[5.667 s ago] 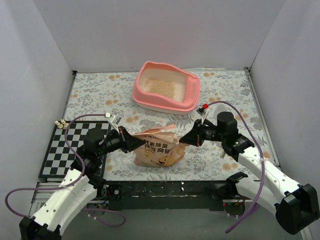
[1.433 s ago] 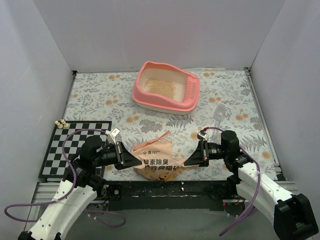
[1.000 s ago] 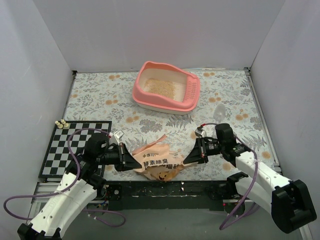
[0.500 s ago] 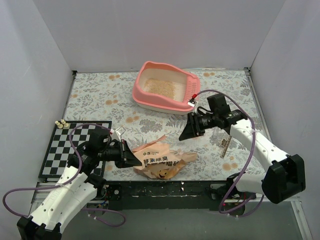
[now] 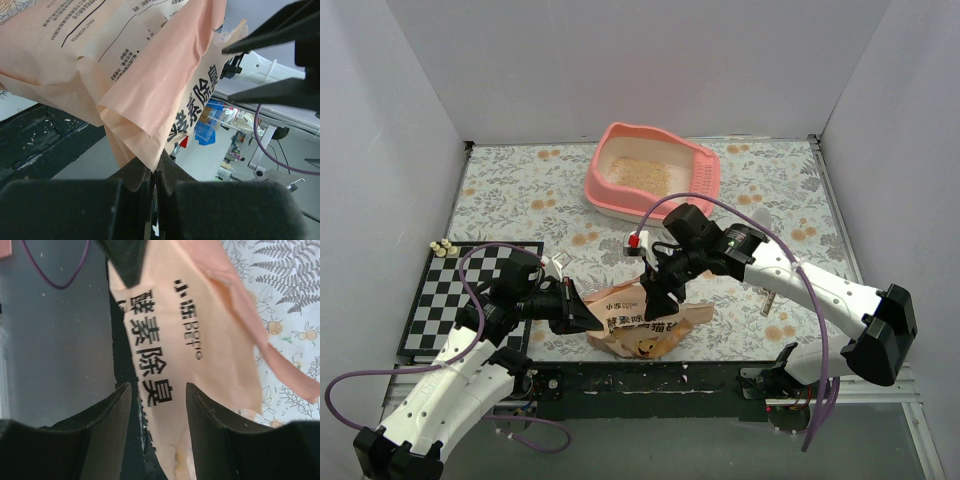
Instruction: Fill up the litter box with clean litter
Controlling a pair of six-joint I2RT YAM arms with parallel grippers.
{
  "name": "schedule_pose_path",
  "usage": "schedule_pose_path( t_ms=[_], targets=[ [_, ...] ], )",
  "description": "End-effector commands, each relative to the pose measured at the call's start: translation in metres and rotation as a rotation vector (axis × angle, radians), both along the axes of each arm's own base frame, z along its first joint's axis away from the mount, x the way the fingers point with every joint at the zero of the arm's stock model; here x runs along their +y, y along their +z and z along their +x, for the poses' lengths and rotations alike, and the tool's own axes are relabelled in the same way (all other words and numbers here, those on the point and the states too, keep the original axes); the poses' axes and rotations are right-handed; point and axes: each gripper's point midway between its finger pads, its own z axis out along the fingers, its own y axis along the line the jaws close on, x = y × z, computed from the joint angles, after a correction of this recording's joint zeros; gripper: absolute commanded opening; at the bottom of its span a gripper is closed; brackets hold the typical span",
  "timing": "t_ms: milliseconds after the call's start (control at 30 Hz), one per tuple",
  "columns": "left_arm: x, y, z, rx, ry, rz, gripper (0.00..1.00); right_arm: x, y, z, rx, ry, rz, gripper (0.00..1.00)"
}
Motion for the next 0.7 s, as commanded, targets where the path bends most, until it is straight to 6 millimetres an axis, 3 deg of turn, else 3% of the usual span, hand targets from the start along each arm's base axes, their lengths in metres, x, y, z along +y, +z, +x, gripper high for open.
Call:
schedule_pose_path(
  t_ms=[0, 500, 667],
  targets=[
    [0.001, 0.003, 0.0, -0.013, -0.007, 0.006, 0.0, -0.004, 0.003, -0.009, -0.214, 0.098, 0.049, 0.56],
    [-0.001, -0.001, 0.002, -0.005, -0.021, 0.011, 0.0, -0.001, -0.04, -0.028, -0.294, 0.166, -0.03, 0.58],
    [0.0, 0.002, 0.006, -0.032, -0.018, 0.026, 0.0, -0.016, -0.056, -0.032, -0.275, 0.158, -0.1, 0.48]
  ],
)
